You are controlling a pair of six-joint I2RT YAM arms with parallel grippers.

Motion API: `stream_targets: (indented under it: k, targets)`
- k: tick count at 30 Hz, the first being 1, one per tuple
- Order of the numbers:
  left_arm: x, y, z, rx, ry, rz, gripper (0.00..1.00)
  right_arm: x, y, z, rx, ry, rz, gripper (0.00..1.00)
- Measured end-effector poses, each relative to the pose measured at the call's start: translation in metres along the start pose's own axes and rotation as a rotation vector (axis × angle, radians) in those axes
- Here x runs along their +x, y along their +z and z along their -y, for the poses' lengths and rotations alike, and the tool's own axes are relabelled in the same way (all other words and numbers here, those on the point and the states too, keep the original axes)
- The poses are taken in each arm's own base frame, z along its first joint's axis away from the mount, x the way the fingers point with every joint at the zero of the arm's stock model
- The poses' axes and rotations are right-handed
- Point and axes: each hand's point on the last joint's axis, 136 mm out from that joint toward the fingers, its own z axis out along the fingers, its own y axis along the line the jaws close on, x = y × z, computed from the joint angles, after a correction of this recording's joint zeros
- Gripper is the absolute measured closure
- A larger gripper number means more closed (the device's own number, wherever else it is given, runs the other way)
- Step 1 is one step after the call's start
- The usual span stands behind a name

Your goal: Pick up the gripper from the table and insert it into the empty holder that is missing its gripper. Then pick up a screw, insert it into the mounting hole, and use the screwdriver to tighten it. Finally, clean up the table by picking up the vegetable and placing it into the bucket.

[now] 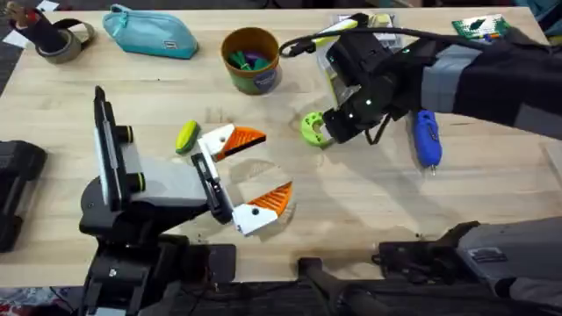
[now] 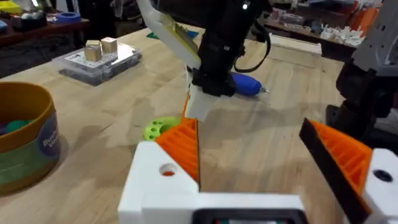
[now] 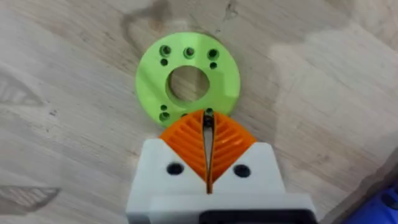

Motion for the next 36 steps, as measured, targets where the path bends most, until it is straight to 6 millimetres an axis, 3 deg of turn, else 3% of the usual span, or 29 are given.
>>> stream_targets:
  k: [14, 17, 26, 36]
  targets:
    - [0.0, 0.0, 0.0, 0.0, 0.0, 0.0, 0.009, -0.004, -0.007, 0.0, 0.0, -0.007, 0.002, 0.995]
    - [0.0, 0.0, 0.0, 0.0, 0.0, 0.0, 0.009, -0.012, -0.026, 0.0, -0.001, -0.01, 0.0, 0.995]
    - [0.0, 0.0, 0.0, 0.0, 0.0, 0.0, 0.009, -0.048, -0.122, 0.0, -0.003, -0.046, 0.085, 0.995]
    - [0.0, 0.0, 0.0, 0.0, 0.0, 0.0, 0.009, -0.066, -0.159, -0.013, -0.017, -0.087, 0.157, 0.995]
